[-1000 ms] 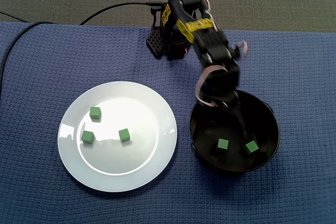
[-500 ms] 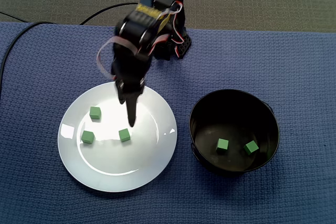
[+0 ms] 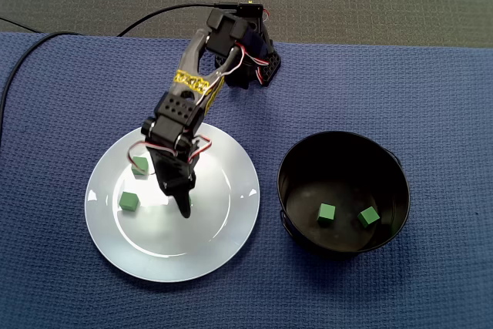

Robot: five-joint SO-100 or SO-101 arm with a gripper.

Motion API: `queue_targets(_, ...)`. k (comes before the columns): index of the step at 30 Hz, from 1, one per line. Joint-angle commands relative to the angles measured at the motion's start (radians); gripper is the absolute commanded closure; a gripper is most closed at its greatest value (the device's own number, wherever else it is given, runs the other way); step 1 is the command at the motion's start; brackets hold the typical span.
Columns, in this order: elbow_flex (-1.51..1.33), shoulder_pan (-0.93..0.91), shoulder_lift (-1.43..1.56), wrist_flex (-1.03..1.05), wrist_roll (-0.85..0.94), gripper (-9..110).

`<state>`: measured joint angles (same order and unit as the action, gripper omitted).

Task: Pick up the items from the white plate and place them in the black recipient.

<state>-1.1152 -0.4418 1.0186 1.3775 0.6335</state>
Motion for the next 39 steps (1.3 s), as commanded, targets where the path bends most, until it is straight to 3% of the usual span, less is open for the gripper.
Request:
queue_targets(1,0.0,-0.014,-0.005,-0.067,0.04,75)
queue_targets(14,-0.074,0.012,-0.008,-0.097,0.063,83)
queue_targets(21,-0.098,0.015,-0.008,-0.133,0.054,101)
queue_targets(26,-0.087,0.003,0.041,-0.112,0.035,101)
queue_targets(34,0.227,-0.044,0.403,0.015,-0.1,102)
queue_targets(39,0.541,0.121,0.594,0.011,-0.324,102)
